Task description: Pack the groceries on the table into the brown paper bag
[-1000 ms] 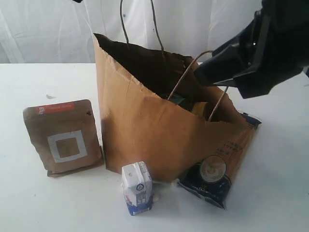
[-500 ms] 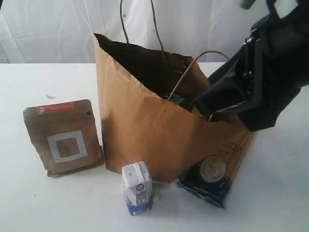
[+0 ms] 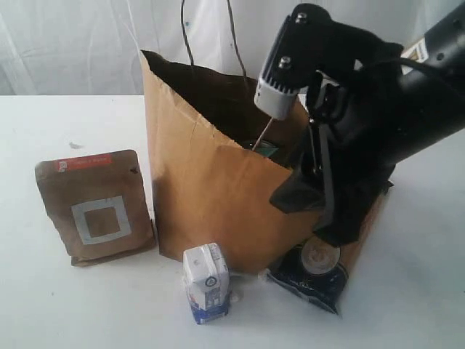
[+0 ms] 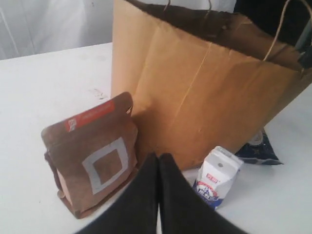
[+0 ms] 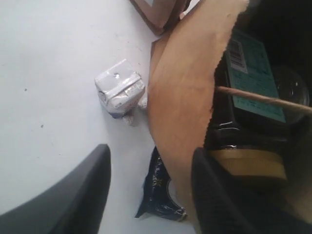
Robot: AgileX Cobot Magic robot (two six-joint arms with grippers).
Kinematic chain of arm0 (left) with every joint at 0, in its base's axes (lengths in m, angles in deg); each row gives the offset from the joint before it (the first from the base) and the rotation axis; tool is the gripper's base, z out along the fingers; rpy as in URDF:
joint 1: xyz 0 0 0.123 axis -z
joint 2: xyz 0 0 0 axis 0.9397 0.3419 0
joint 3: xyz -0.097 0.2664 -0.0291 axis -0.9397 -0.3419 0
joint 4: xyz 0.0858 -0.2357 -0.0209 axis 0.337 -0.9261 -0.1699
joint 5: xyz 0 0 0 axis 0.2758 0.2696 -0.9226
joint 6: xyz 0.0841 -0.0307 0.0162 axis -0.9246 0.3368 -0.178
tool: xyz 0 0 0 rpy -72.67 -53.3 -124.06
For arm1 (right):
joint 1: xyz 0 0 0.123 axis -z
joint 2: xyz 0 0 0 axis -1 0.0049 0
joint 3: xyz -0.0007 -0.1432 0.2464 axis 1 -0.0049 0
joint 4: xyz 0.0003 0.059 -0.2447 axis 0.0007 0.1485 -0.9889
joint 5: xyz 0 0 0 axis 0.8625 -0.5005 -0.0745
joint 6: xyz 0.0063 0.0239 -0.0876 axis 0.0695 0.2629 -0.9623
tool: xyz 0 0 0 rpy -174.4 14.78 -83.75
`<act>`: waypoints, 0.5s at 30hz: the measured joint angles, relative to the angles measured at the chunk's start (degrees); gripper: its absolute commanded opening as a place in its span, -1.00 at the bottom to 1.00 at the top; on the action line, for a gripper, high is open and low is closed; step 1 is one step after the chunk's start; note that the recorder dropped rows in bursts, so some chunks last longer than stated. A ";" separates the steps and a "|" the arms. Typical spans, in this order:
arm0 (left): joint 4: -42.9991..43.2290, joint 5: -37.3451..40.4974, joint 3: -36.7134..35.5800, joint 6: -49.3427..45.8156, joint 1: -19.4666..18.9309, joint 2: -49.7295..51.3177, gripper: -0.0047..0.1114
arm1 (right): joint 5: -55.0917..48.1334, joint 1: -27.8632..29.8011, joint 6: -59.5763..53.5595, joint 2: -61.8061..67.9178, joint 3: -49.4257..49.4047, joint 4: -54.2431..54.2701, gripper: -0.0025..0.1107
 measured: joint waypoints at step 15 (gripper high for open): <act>20.83 -0.08 -12.00 23.56 0.00 -8.06 -0.90 | 3.16 -0.22 -0.15 9.58 0.00 -1.87 -0.62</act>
